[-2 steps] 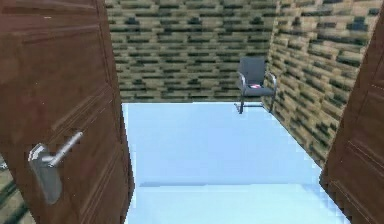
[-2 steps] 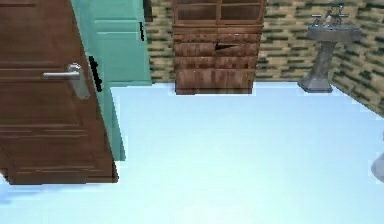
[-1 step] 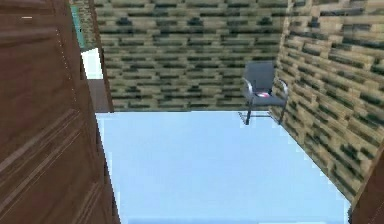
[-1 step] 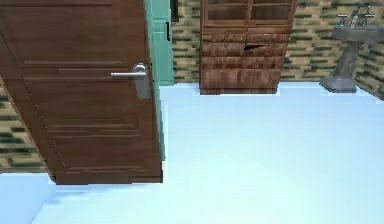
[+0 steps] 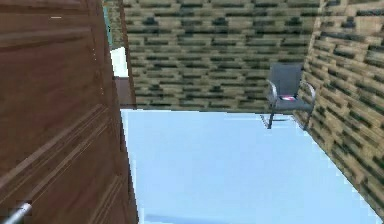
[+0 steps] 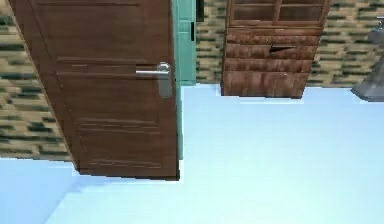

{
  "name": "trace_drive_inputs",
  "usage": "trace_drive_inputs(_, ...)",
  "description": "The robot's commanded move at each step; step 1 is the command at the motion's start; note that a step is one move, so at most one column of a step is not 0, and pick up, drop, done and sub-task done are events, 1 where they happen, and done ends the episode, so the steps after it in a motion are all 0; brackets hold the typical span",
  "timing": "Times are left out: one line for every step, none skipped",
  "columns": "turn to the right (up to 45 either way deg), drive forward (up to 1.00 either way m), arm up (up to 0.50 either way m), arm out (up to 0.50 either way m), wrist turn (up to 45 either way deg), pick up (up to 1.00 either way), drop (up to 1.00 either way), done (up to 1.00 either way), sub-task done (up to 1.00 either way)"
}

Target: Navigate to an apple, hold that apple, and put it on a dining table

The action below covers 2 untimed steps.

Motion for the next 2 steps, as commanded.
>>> trace_drive_inputs(0.0, 1.0, 0.0, 0.0, 0.0, 0.0, 0.0, 0.0, 0.0)
trace_drive_inputs(-6.0, 0.0, 0.0, 0.0, 0.0, 0.0, 0.0, 0.0, 0.0)
